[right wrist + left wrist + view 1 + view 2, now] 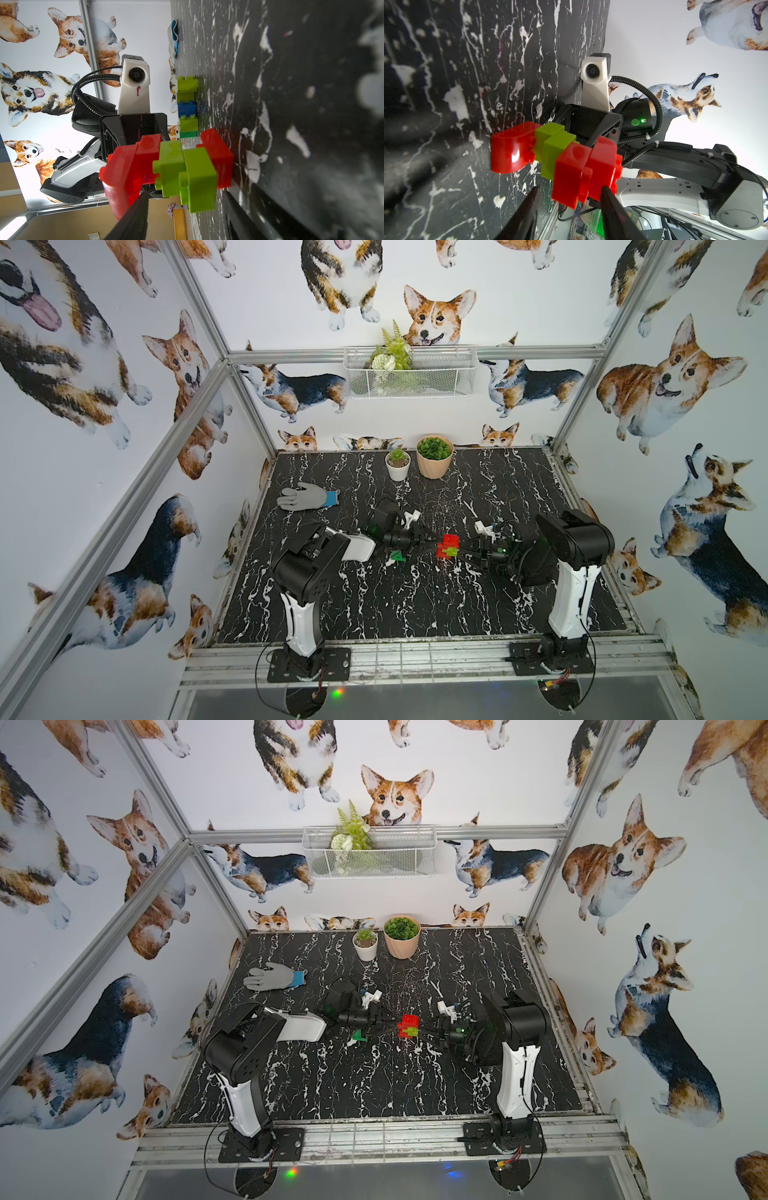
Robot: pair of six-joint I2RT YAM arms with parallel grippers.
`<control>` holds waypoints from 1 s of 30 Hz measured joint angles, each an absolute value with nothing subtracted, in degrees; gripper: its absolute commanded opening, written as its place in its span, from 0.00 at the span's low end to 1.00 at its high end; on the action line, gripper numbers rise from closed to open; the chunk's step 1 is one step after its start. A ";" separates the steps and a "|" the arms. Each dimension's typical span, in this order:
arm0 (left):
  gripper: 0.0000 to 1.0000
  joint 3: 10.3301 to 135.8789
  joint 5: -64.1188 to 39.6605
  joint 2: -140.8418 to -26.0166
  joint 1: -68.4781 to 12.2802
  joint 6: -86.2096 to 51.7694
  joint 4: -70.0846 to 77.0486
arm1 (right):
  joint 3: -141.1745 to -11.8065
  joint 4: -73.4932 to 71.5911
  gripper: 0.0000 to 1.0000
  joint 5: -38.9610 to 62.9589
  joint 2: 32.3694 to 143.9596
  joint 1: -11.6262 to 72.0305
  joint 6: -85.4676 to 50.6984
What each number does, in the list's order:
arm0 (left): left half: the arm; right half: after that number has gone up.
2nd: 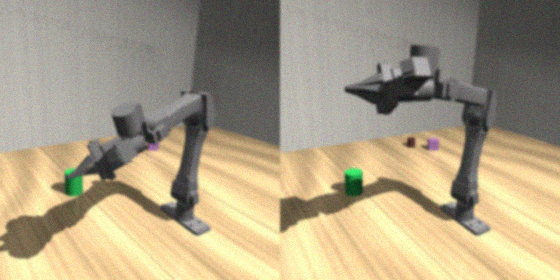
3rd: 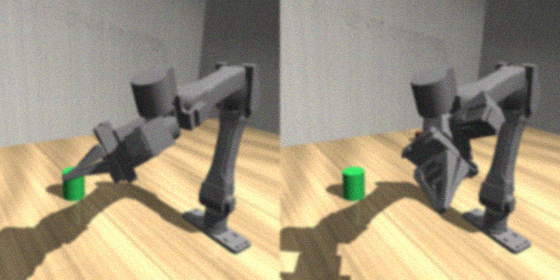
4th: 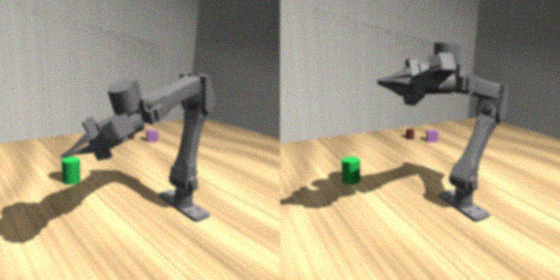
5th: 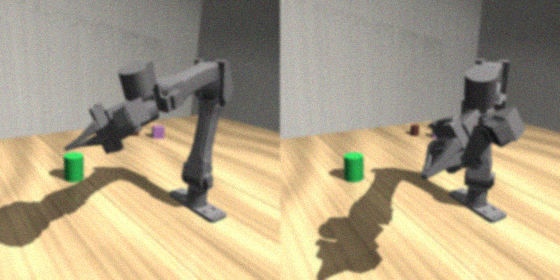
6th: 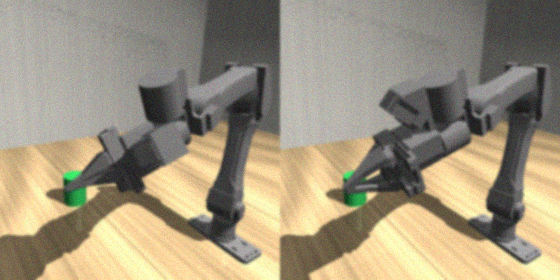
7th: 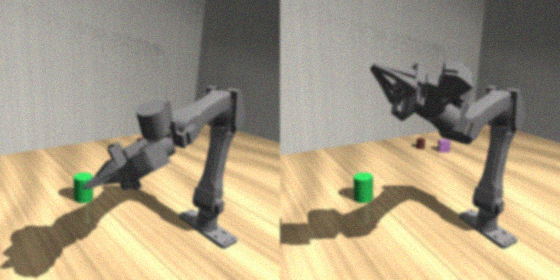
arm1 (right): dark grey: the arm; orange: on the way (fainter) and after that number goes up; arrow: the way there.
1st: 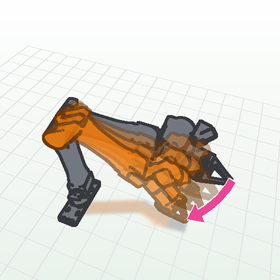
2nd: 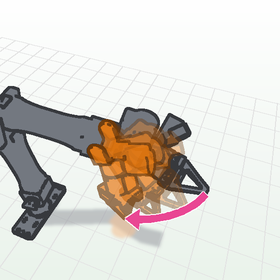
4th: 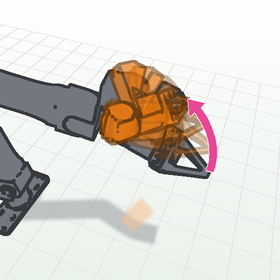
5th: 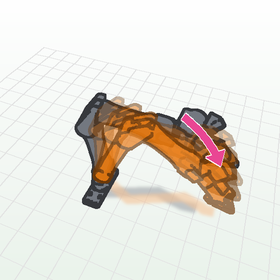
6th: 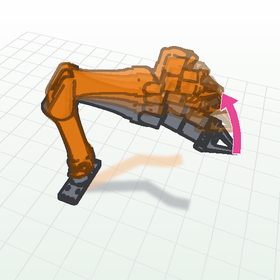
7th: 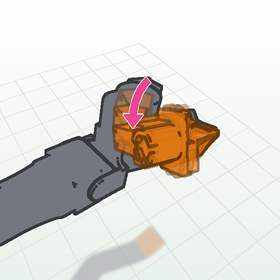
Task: Assemble the letter s with lego
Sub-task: Assemble the lego brick with the lego brick, then adjust the lego brick at the center of the board.
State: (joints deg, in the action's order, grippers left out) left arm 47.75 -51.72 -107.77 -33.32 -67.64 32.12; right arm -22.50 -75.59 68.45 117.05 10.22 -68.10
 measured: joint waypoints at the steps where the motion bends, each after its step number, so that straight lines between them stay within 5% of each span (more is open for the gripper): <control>1: 0.54 47.77 -51.72 -107.59 -33.23 -67.18 31.38 | -22.26 -75.40 0.59 68.45 116.86 10.04 -67.79; 15: 0.64 53.98 -50.30 -98.15 -29.06 -53.69 9.65 | -19.44 -60.42 0.62 64.84 100.20 4.75 -63.83; 23: 0.67 58.87 -43.70 -87.92 -22.41 -36.18 -14.00 | -28.51 -23.11 0.71 55.18 70.24 4.91 -38.96; 30: 0.68 60.40 -39.79 -82.17 -17.19 -25.15 -24.84 | -33.34 -3.97 0.74 44.49 60.16 11.88 -19.70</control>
